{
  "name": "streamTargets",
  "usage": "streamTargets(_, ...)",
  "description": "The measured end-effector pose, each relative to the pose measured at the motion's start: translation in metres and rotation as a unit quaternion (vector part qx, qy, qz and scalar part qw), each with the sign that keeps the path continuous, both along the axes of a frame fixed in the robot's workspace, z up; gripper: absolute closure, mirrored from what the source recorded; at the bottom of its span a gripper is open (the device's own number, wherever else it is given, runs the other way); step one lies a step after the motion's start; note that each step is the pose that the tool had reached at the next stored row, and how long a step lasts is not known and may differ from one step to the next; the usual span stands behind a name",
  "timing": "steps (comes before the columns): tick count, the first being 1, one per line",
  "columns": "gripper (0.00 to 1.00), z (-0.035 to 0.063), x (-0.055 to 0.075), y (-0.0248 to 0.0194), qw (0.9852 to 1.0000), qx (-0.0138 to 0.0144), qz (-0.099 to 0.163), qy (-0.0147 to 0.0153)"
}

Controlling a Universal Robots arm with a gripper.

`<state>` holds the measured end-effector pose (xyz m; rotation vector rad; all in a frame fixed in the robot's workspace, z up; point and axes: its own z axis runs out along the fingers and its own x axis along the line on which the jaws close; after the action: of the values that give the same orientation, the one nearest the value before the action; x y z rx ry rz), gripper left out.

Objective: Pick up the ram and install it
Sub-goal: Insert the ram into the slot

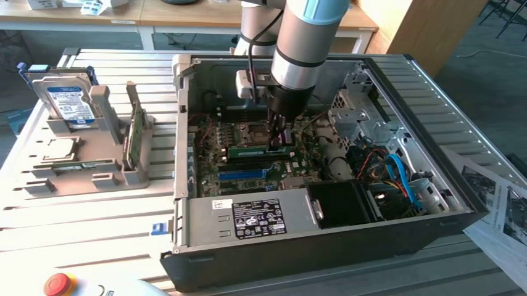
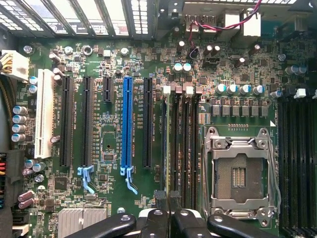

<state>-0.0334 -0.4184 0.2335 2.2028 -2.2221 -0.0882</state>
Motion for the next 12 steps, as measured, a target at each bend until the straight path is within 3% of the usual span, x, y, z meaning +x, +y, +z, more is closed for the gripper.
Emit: streamTargets(12,0.88,-0.0015,0.0,0.0,1.0,0.0,0.0,0.0)
